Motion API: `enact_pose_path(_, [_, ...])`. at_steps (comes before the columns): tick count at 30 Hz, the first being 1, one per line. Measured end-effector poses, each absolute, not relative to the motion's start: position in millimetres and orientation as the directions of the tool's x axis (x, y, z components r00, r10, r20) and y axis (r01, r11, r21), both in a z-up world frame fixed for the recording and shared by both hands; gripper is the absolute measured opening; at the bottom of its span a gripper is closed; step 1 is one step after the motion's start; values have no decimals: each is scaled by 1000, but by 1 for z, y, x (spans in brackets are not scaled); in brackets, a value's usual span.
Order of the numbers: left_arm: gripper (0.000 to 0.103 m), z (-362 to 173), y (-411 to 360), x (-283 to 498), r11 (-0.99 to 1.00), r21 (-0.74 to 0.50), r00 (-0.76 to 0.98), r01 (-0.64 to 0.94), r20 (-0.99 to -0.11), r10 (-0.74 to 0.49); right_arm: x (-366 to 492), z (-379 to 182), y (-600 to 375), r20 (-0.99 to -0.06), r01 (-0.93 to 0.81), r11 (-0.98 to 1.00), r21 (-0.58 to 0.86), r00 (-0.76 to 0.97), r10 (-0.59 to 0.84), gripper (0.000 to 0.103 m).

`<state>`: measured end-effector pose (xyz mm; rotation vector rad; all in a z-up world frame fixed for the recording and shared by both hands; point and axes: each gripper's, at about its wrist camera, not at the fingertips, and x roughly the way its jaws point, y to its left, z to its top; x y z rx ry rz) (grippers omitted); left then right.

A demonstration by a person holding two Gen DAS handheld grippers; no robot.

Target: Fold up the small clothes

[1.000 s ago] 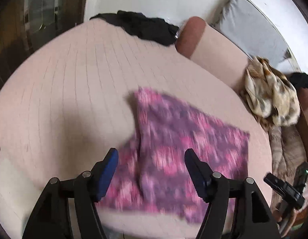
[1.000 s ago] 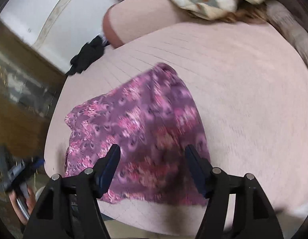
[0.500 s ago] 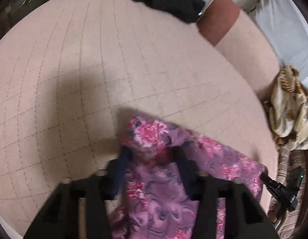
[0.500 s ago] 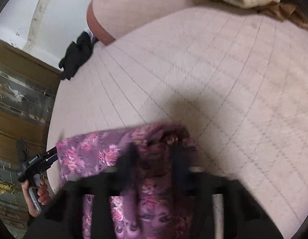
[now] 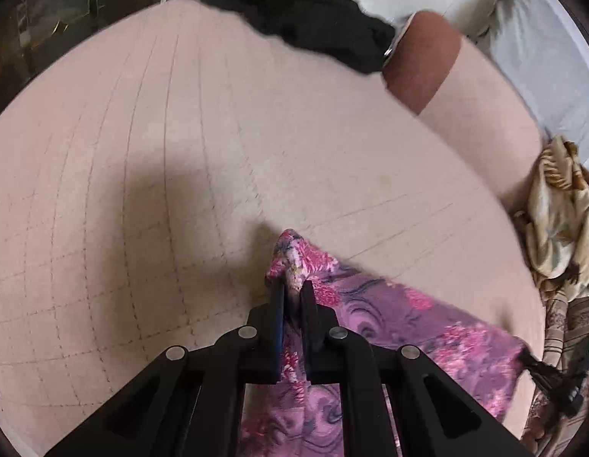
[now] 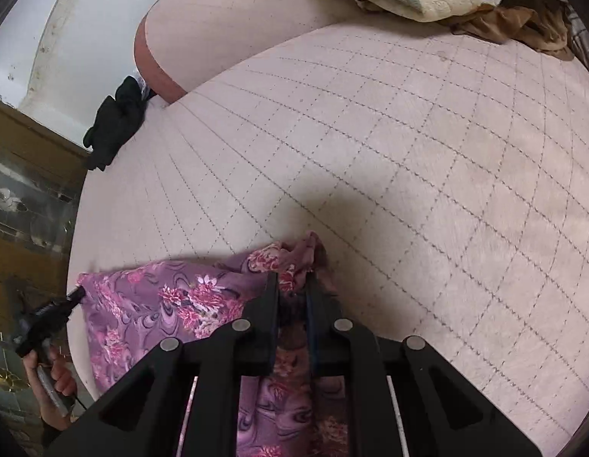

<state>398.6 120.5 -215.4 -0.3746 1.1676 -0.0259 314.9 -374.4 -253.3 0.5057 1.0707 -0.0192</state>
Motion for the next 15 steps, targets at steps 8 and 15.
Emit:
enact_pose_path(8, [73, -212, 110, 399, 956, -243, 403, -167, -902, -159, 315, -237, -338, -858, 163, 971, 172, 510, 66, 28])
enact_pose_path(15, [76, -177, 104, 317, 959, -277, 427, -56, -875, -228, 226, -190, -328, -781, 123, 940, 319, 595, 188, 74])
